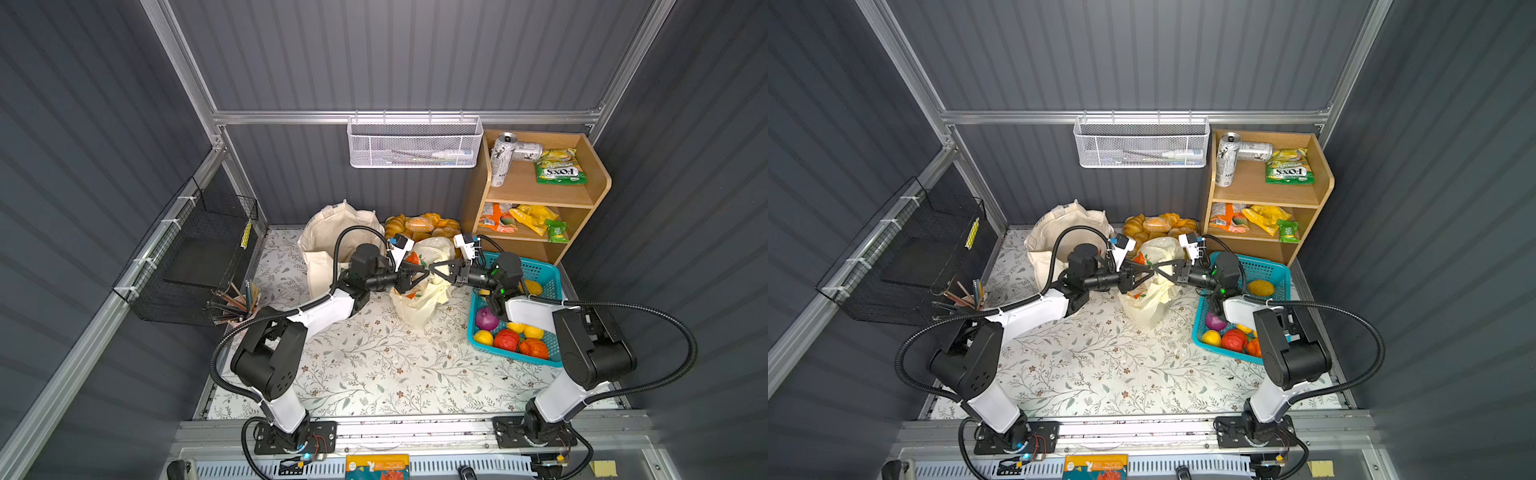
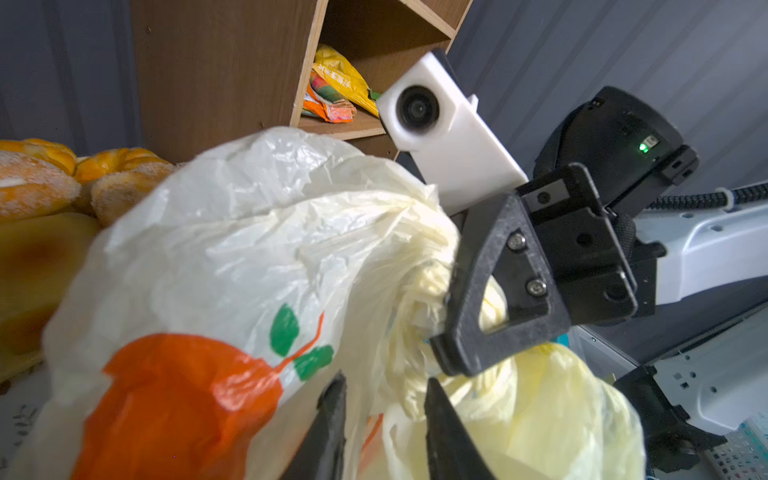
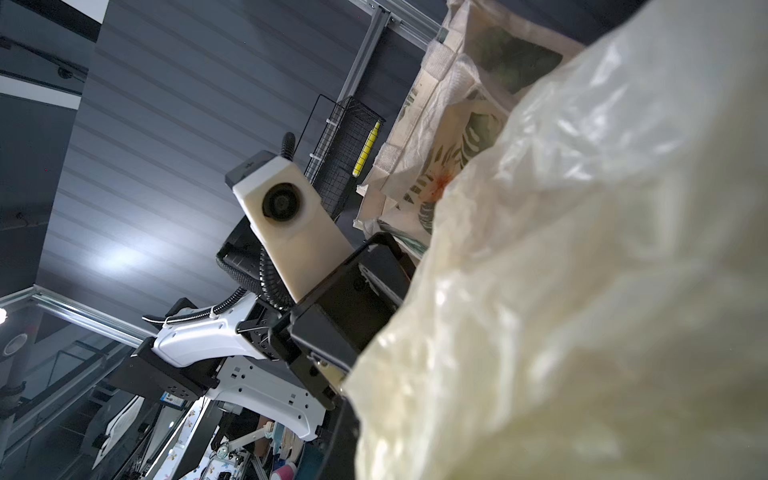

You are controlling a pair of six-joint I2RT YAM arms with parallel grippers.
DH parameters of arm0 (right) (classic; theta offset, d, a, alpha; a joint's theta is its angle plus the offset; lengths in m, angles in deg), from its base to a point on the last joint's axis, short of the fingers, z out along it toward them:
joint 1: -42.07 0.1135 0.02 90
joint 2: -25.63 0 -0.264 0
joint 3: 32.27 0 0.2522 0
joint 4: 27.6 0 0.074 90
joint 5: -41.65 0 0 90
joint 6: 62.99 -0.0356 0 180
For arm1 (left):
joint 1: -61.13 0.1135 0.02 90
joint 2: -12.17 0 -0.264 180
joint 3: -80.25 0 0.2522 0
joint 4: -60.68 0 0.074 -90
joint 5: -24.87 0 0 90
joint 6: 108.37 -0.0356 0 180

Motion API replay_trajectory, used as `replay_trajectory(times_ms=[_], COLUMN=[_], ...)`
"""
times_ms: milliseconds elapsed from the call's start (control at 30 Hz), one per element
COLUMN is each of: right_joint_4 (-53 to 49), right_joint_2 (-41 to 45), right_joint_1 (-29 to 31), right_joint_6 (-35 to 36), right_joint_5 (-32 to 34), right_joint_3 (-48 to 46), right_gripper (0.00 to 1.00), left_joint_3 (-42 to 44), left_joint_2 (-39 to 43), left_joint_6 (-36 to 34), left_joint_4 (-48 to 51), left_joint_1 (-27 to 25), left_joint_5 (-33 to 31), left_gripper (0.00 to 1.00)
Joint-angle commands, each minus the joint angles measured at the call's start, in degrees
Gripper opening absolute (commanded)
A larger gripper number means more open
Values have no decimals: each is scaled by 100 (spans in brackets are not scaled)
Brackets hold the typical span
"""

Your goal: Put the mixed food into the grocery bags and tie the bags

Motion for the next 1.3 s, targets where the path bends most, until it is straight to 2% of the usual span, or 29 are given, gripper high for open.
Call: replay_trajectory(times_ms=[0,200,500,567,700,767,1100,1167,1267], right_joint_4=[160,164,155,155,164,157,168,182,192], right_joint_2=[129,113,105,106,112,105,95,85,86], right_joint_1=[7,9,5,5,7,6,13,14,14], right_joint_6=[38,43,39,39,46,38,39,42,42], right_joint_5=[-52,-41,-39,-36,-37,-34,-59,-60,-60], right_joint_3=[24,7,-1,-14,-25,-36,-44,-55,-61], right_gripper=[0,0,0,0,0,0,0,0,0], left_joint_3=[60,-105,-38,-70,-64,-104,-256,-247,-218], left_joint_2=[-66,-170,-114,-114,-158,-214,-397,-378,-349], left_joint_6=[26,73,243,236,290,319,436,442,486], left_joint_4=[-191,-226,-595,-575,-723,-760,-953,-1042,-1109], left_joint_1=[-90,-161,-168,-170,-170,-170,-210,-222,-223], left_joint_5=[138,147,138,109,15,-17,52,19,-42], left_gripper=[33,35,46,45,34,32,42,35,21])
